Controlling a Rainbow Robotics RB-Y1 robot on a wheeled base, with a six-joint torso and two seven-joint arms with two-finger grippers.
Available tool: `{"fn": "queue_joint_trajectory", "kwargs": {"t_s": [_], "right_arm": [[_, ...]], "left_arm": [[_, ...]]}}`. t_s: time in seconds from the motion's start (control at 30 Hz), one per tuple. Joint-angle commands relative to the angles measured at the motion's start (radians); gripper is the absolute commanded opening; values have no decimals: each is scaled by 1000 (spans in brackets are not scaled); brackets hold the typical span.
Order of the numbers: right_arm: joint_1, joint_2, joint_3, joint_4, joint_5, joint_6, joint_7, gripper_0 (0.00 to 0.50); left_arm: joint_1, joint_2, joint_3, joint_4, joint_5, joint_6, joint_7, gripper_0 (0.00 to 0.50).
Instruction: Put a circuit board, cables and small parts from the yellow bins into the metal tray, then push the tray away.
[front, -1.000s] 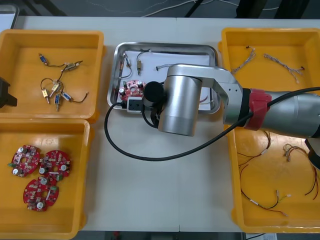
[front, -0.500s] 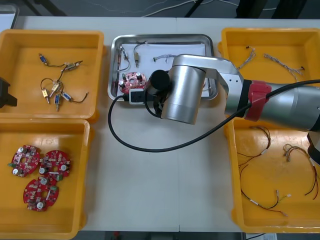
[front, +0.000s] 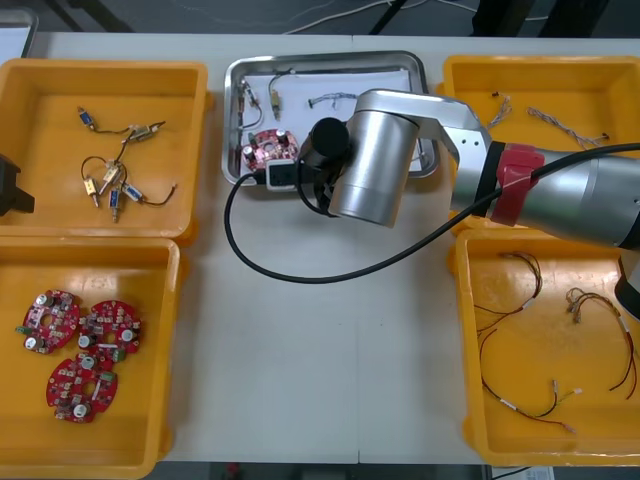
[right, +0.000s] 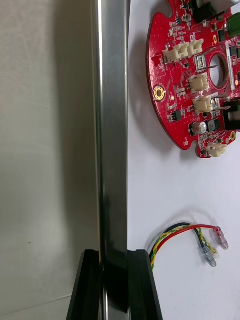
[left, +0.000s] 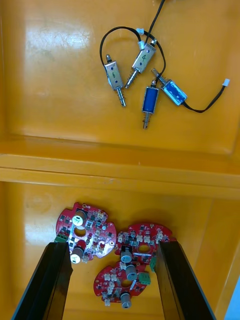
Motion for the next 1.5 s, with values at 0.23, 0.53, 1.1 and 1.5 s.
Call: {"fn": "queue_joint_trajectory", "kwargs": {"t_s": [0.23, 0.53, 1.1, 1.5], "right_arm": [[-79, -3, 6, 80, -7, -100, 21, 0], [-83, 17, 6, 145, -5, -201, 24, 0], [-82, 33, 6, 166, -2, -298, 24, 169], [-82, 33, 6, 152, -5, -266, 24, 500]], "left_arm": [[14, 18, 33, -30, 7, 6, -102, 500], [14, 18, 33, -30, 7, 6, -102, 500], [14, 18, 33, -30, 7, 6, -102, 500], [14, 18, 33, -30, 7, 6, -102, 500]]}}
